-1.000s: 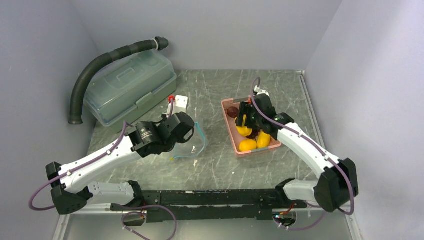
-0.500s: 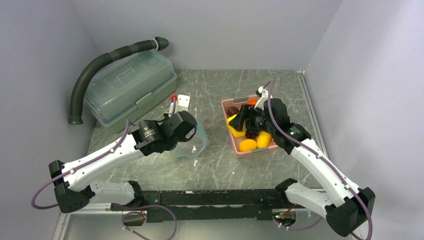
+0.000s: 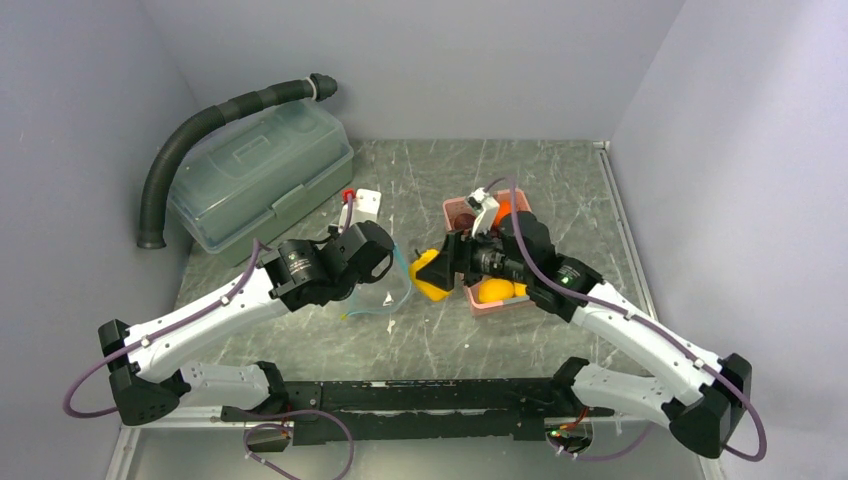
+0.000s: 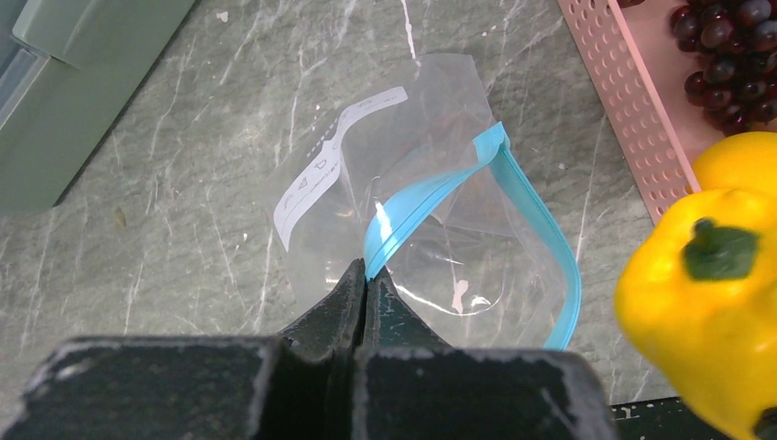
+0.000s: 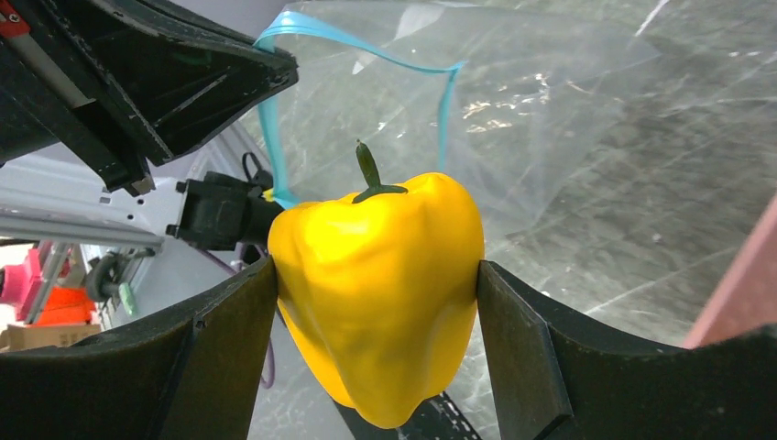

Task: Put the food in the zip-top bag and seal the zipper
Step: Place the fake vegetable in the zipper food storage bag.

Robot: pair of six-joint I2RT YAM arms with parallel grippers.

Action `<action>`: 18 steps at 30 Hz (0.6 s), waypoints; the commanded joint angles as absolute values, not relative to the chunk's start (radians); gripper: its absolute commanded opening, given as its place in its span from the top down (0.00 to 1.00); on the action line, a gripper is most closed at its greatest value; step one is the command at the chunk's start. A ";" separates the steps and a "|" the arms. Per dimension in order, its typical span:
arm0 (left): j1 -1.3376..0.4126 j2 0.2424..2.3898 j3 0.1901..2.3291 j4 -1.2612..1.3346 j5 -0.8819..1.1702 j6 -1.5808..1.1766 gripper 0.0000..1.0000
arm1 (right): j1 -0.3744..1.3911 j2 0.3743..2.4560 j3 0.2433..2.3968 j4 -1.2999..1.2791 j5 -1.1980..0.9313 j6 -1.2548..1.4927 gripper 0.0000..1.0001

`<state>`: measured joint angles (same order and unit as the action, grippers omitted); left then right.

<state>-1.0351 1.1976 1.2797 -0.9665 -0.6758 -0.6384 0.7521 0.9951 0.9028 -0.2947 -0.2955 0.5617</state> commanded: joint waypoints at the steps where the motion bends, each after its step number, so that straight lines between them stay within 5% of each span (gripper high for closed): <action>1: -1.029 1.203 1.326 -0.948 -0.659 -0.626 1.00 | 0.806 1.035 0.954 -0.173 -0.275 0.608 0.54; 18: -1.028 1.203 1.333 -0.952 -0.637 -0.625 1.00 | 0.936 1.282 1.030 -0.037 -0.176 0.687 0.52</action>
